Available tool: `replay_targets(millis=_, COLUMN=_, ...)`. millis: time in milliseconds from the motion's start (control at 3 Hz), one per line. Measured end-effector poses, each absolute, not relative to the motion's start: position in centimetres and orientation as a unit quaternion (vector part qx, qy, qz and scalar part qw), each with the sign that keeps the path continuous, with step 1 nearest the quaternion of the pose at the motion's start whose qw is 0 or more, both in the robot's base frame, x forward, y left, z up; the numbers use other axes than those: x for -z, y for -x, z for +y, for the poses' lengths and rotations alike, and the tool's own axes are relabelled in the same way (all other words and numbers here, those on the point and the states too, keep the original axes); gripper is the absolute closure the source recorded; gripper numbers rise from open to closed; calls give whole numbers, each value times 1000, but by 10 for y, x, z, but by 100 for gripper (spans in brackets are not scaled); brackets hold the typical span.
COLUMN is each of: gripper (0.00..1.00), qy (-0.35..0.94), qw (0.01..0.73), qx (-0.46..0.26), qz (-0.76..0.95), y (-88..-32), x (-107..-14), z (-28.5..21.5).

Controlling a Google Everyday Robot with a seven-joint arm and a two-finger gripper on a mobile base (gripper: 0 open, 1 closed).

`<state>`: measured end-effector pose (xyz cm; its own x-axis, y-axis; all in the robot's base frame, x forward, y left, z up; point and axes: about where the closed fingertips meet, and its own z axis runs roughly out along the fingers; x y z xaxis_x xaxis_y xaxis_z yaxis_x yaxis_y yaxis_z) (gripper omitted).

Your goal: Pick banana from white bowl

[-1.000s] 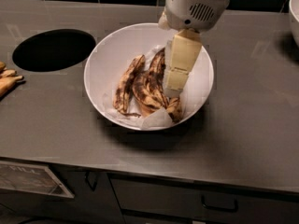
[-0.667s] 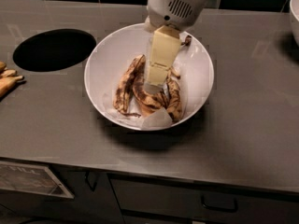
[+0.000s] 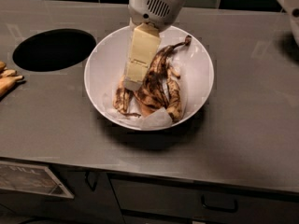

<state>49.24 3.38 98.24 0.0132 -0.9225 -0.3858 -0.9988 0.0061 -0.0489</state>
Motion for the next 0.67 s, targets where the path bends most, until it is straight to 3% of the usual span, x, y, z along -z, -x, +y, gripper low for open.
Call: replay_targets(millis=667, gripper=0, qy=574, qw=143, qx=-124, qz=797, y=-468, x=-950, z=22)
